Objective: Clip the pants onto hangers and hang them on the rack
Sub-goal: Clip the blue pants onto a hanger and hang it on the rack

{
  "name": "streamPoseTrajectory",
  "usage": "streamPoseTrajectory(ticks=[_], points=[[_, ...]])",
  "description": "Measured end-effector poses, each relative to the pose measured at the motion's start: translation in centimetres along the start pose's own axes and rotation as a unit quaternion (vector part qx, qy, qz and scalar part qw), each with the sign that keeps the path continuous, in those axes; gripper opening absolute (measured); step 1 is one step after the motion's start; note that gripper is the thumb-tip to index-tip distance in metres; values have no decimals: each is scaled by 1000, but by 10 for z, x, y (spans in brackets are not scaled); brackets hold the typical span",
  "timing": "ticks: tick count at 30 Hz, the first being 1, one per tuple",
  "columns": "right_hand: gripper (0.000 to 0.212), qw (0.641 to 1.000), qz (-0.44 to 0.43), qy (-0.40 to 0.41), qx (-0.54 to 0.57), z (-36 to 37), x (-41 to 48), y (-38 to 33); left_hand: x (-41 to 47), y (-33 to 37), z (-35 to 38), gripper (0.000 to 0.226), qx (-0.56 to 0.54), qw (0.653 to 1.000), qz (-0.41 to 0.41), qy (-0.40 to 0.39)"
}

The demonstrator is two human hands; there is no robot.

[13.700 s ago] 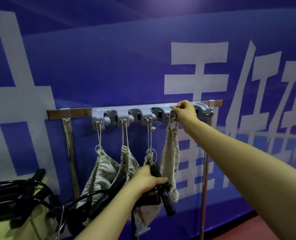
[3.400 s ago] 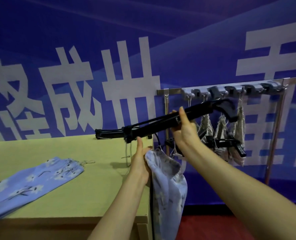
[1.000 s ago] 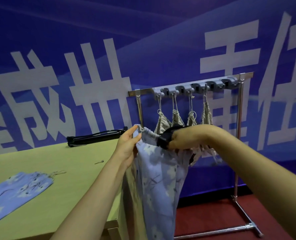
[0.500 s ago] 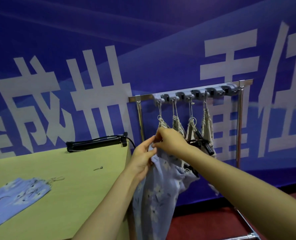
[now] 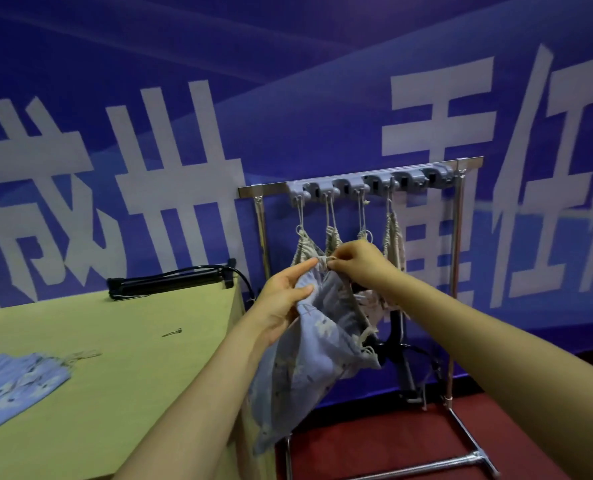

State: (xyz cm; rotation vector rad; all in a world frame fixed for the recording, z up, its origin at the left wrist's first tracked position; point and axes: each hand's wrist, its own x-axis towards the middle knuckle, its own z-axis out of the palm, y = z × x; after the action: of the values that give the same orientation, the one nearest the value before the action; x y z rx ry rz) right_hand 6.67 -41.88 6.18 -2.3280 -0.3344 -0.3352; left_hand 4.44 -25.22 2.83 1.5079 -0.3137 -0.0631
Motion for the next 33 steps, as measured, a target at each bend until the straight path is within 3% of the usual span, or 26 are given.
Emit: streamPoseTrajectory(ticks=[4,7,9,15,18,22,28,30,33], points=[[22,998,30,0,54,-16,-5,-1,8,-5,11,42,123,991,35,47],[20,997,32,37,57,-19,-6,-9,8,-12,25,24,147,979,33,134],[21,995,34,80,46,-20,-6,-16,6,-18,34,24,153,975,15,158],[21,983,35,163,75,-23,-14,-36,-6,-23,53,41,318,940,-37,115],[19,978,26,184,90,-25,-20,-42,-13,-27,71,56,402,912,-79,23],[15,991,9,109,76,-31,-31,-60,-27,-27,80,49,308,946,-89,-36],[16,983,93,-115,105,-55,-45,-87,-38,-27,66,25,216,966,-109,-94],[19,980,111,-136,91,-64,-45,-89,-40,-26,70,24,196,970,-93,-112],[16,985,114,-106,76,-75,-45,-84,-41,-25,77,24,181,975,-72,-107]])
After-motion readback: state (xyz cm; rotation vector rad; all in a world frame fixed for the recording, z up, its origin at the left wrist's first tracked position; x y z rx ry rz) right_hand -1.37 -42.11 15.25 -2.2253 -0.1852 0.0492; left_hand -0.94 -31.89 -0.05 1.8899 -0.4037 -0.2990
